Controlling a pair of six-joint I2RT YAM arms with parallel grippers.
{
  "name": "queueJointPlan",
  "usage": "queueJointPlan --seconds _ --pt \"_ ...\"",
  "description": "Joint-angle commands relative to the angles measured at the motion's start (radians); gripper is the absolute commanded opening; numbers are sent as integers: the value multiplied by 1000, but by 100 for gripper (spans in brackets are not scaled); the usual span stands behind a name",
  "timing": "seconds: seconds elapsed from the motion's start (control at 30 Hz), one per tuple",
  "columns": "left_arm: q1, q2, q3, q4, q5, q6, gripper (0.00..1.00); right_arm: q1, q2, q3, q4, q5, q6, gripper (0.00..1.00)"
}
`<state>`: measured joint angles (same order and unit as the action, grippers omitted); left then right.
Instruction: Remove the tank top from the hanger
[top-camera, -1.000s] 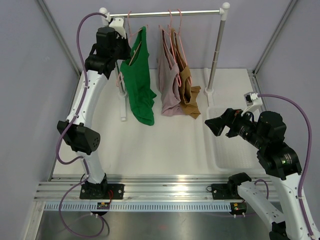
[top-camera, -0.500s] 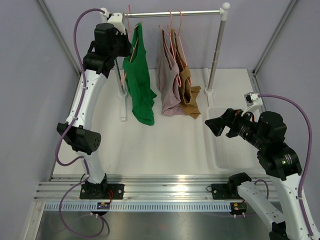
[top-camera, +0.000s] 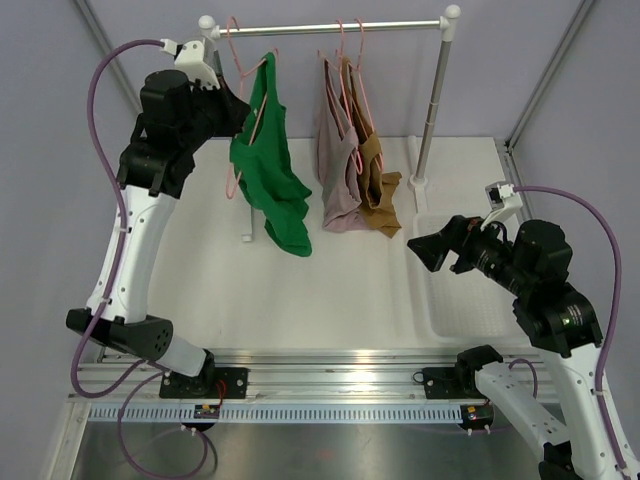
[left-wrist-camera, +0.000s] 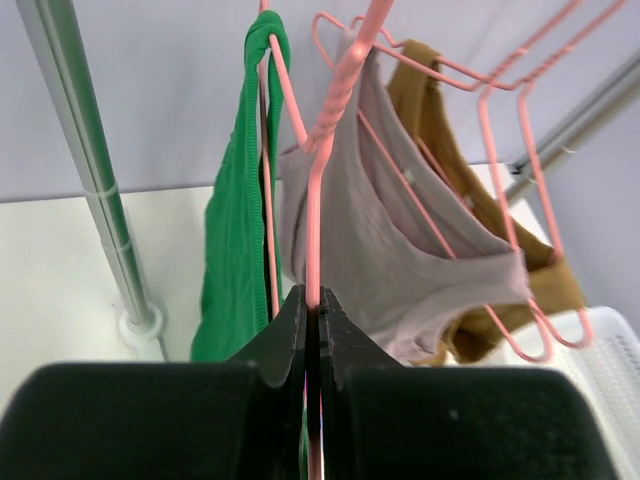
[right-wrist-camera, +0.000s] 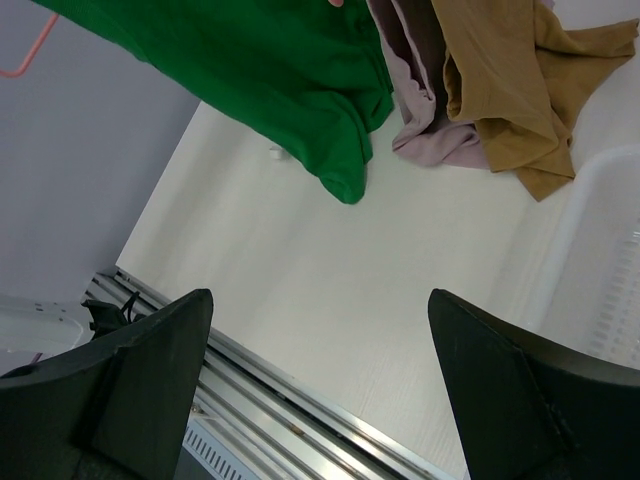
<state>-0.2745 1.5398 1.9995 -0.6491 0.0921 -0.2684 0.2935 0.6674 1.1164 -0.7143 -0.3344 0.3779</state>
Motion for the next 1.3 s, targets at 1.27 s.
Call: queueJointPlan --seconds 1.27 --pt "-3 -1060 -1038 138 537 -413 0 403 649 68 765 -71 6 76"
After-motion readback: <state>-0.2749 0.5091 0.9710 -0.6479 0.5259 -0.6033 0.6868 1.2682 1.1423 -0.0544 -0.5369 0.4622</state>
